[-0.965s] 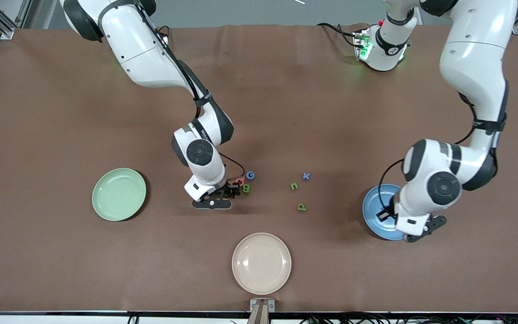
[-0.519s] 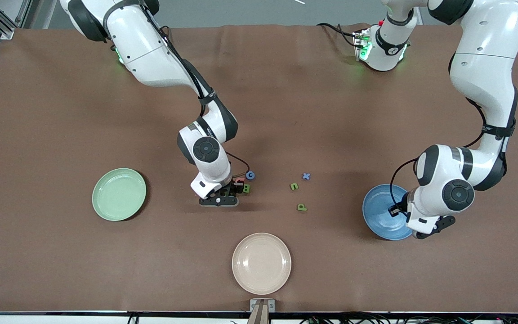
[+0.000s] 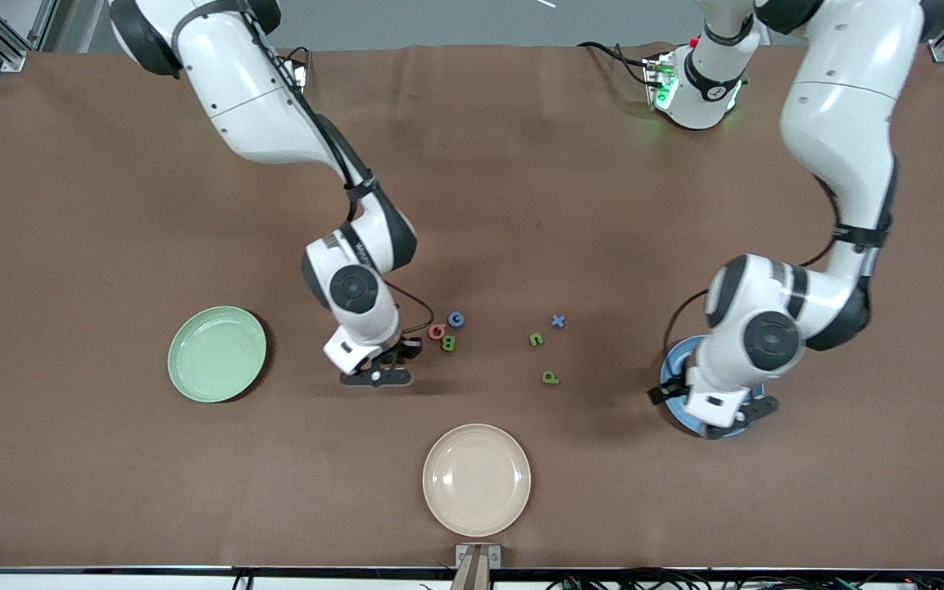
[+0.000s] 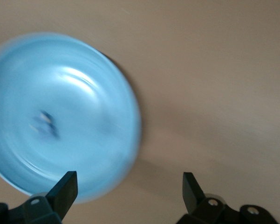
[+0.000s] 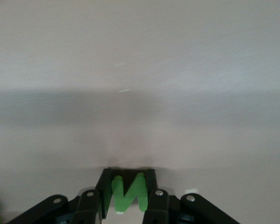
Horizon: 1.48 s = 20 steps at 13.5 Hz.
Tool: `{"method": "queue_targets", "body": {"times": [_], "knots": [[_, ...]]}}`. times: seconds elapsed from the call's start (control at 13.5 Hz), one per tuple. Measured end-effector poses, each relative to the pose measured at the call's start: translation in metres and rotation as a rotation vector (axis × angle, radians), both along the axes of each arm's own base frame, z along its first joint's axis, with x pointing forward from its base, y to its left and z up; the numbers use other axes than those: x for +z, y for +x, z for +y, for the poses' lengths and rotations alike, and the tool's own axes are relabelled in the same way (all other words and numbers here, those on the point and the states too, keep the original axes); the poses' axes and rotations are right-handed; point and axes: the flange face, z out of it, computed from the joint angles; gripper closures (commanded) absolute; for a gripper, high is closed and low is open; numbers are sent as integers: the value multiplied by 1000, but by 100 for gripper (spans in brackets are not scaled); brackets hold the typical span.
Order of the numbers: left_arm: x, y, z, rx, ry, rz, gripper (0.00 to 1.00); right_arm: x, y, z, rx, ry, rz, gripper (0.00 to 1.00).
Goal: Sort upper and lower case letters into plates
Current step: 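Release the green N on the green plate while the left gripper returns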
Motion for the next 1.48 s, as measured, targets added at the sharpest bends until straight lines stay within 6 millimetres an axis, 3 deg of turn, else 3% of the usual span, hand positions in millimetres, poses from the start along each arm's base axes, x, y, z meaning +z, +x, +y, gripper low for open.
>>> {"method": "queue_targets", "body": {"times": [0.15,0.22,0.37,0.59,0.74,0.82,0.89,0.96,1.04,1.19,1.26,1.41,1.48], "knots": [[-4,-13,-61,51,-7,-13,13,26,26,-69,76,-18,49,100],[-9,-18,-85,55,-11,-15,21,38,35,-105,117,-17,62,100],[-22,-25,-121,86,-18,-16,25,55,42,-179,196,-11,89,100],[-42,-30,-151,164,-32,-19,29,53,26,-263,258,4,145,100],[-55,-37,-170,173,-41,-22,32,37,7,-297,265,16,191,98],[-60,-40,-177,177,-45,-24,33,28,-3,-306,264,21,213,96],[-66,-41,-180,180,-48,-26,33,18,-11,-311,263,24,226,80],[-71,-40,-180,182,-48,-24,35,10,-18,-311,262,25,232,12],[-77,-38,-178,185,-45,-21,36,6,-21,-311,263,27,235,0],[-87,-35,-172,194,-33,-18,45,5,-22,-309,259,33,231,0],[-87,-34,-170,197,-33,-20,55,8,-21,-307,239,56,222,0],[-85,-32,-169,199,-33,-24,81,18,-17,-290,172,114,195,0],[-84,-31,-169,199,-33,-24,94,26,-15,-272,122,121,182,0]]}}
